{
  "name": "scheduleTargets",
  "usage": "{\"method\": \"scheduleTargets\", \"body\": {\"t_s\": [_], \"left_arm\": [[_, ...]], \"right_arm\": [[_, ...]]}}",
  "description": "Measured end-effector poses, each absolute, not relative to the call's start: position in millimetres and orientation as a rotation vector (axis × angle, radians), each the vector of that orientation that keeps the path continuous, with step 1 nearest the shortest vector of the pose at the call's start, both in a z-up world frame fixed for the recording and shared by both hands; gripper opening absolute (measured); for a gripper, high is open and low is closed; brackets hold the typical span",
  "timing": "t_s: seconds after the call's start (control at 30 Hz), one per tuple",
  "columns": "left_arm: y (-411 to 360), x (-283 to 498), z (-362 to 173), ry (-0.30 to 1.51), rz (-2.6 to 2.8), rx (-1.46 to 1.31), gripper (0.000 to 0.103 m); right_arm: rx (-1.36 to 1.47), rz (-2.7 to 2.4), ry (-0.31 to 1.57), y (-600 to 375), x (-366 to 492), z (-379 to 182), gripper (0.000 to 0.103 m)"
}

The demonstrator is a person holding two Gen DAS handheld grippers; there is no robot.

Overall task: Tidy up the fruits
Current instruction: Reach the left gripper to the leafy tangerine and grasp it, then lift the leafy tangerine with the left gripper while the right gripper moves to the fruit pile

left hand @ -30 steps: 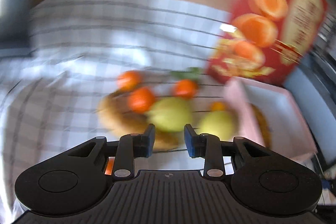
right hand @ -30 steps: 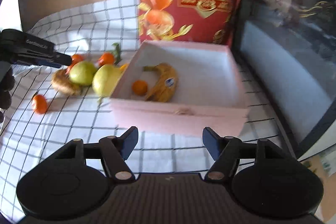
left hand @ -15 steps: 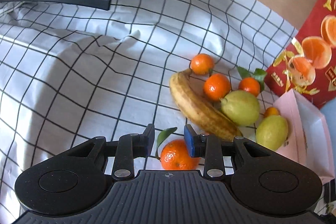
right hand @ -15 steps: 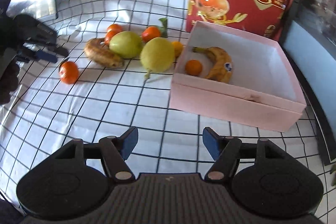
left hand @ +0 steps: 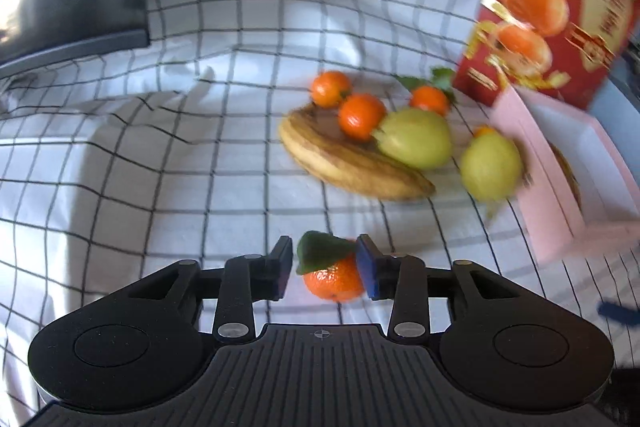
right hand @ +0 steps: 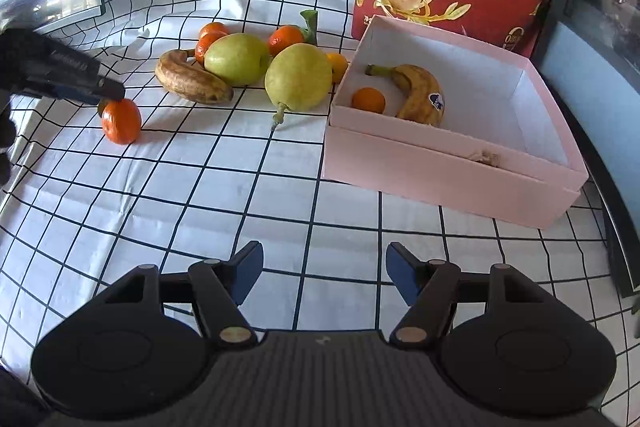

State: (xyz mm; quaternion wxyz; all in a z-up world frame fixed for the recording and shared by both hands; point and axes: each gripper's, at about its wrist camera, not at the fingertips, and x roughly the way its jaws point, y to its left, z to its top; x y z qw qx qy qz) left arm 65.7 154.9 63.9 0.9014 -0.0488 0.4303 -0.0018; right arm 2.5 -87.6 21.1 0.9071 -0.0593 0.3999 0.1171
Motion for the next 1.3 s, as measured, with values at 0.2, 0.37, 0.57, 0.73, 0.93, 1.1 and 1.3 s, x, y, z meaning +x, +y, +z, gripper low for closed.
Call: {"method": "scheduleTargets", "body": {"t_s": [0.2, 0.37, 0.57, 0.73, 0.93, 1.1, 1.3], "left_arm": [[145.1, 53.3, 51.7, 0.940, -0.066, -0.114, 0.052], [140.3, 56.5, 47.1, 0.929, -0.068, -0.128, 0.052], [135.9, 63.7, 44.6, 0.914, -0.073, -0.131, 0.051], [134.7, 67.6, 42.8, 0.910, -0.082, -0.141, 0.050], [134.2, 70.4, 41.4, 0.910, -0.088, -0.141, 0.050], [133.2, 70.6, 42.3, 0.909, -0.103, -0.127, 0.049], [126.3, 62.9, 49.0, 0.897, -0.179, -0.107, 0.050]], "right_arm": [[-0.161, 0.273, 0.827, -76.1, 7.4, 22.5, 0.069], [-0.206, 0.302, 0.827, -65.6, 9.3, 24.3, 0.069], [-0.275, 0.325, 0.835, -52.2, 15.2, 24.8, 0.069], [-0.327, 0.356, 0.836, -36.2, 14.9, 25.3, 0.069], [-0.356, 0.372, 0.839, -25.8, 12.1, 23.3, 0.069], [-0.337, 0.356, 0.854, -27.9, 12.4, 20.9, 0.069], [-0.309, 0.341, 0.874, -29.5, 13.9, 15.8, 0.069]]}}
